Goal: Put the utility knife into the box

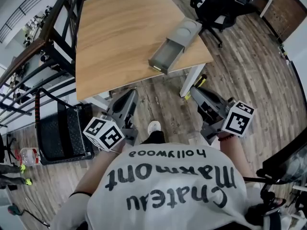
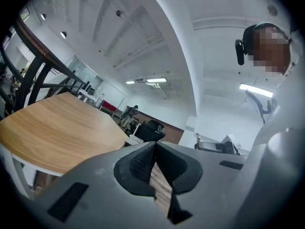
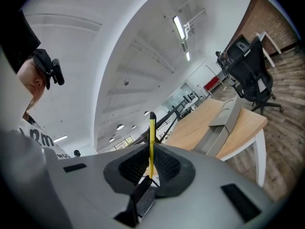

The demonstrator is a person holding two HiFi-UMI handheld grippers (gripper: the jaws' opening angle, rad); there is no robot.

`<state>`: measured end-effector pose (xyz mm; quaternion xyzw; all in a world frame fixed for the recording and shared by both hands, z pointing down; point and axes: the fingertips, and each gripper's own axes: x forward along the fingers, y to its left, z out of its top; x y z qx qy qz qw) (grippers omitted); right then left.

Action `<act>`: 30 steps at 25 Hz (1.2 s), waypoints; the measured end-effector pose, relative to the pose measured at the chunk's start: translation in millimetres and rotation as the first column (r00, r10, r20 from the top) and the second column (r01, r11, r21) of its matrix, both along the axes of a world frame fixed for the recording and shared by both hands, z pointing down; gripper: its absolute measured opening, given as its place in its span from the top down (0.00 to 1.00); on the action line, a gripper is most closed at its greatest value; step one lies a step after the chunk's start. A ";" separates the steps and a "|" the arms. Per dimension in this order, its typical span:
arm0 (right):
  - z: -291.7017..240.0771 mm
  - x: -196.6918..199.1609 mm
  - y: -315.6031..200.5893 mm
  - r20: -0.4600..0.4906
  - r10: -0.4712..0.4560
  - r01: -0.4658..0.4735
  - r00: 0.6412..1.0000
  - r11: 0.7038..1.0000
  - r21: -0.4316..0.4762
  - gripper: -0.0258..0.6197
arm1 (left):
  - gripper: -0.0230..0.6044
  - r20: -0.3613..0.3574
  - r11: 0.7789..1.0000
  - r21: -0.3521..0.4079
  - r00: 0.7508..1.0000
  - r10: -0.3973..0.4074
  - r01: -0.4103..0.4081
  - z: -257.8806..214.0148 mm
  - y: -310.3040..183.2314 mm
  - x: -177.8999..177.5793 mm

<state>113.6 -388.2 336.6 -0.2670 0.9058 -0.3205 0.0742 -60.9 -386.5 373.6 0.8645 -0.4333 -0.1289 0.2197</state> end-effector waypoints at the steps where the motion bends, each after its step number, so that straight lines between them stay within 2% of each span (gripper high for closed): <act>1: -0.3 -1.6 -5.6 0.000 0.003 -0.003 1.000 1.000 -0.005 0.91 | 0.95 -0.001 1.000 0.002 1.000 0.002 -0.002 -2.2 -5.9 -1.2; 7: 6.0 -6.6 -40.1 -0.012 0.062 -0.063 0.998 0.996 -0.056 0.91 | 0.95 0.013 1.000 -0.003 1.000 -0.009 0.009 2.4 -32.6 -8.9; 16: 10.0 -23.3 -84.7 -0.030 0.064 -0.066 0.997 0.994 -0.089 0.91 | 0.95 -0.020 0.998 -0.016 0.998 -0.055 0.055 2.0 -85.7 -35.8; 21: 6.0 -38.9 -108.4 -0.035 0.046 -0.049 0.998 0.995 -0.082 0.91 | 0.95 -0.029 0.999 -0.022 0.998 -0.046 0.046 2.2 -116.3 -46.6; 30: 8.4 -43.1 -156.3 -0.028 0.097 -0.100 0.995 0.990 -0.098 0.91 | 0.95 -0.040 0.999 -0.034 0.999 -0.005 0.003 5.3 -173.4 -53.5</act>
